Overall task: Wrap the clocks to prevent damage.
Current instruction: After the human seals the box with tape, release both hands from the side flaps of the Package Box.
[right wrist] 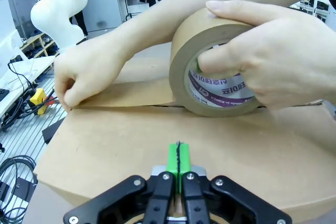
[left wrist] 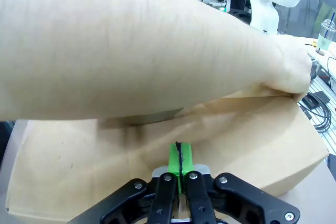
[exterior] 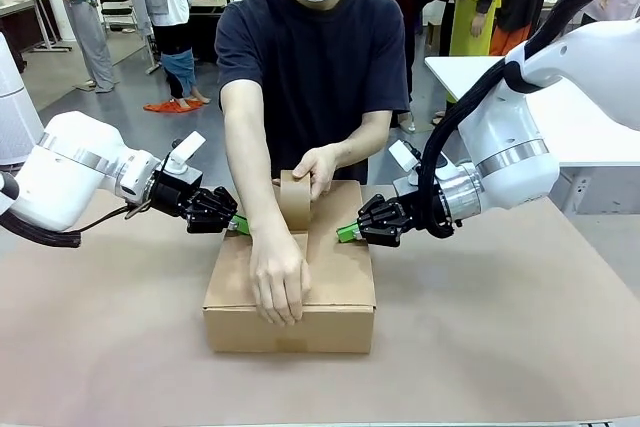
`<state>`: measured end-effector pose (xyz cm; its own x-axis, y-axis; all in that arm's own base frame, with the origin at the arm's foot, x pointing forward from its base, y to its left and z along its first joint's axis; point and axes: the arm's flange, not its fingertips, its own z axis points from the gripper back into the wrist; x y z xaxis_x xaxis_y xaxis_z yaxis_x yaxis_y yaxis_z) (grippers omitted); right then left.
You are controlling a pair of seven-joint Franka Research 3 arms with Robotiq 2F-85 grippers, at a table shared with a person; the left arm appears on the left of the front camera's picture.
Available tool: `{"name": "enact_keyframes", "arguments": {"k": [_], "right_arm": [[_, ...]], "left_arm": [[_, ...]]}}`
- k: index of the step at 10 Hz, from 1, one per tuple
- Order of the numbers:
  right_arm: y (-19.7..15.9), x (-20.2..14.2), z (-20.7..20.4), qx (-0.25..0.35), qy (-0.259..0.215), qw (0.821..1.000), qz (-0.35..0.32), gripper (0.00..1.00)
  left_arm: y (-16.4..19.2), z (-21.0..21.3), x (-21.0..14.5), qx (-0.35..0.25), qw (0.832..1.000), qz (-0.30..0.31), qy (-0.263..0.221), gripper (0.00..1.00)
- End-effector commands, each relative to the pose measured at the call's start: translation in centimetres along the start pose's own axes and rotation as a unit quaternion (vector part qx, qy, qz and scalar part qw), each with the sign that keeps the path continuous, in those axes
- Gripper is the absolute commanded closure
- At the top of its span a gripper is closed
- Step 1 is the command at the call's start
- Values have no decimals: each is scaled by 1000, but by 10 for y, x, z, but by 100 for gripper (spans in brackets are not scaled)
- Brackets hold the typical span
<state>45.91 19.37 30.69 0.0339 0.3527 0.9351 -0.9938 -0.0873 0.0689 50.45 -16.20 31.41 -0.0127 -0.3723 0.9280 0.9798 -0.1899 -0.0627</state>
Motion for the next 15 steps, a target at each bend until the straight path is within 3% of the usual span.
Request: {"name": "enact_keyframes", "arguments": {"k": [1,15], "right_arm": [[0,-2,-3,-2,2,1000,-3,99],[0,-2,-3,-2,2,1000,-3,99]], "left_arm": [[0,-3,-2,4,1000,-3,7,100],[0,-3,-2,4,1000,-3,7,100]]}}
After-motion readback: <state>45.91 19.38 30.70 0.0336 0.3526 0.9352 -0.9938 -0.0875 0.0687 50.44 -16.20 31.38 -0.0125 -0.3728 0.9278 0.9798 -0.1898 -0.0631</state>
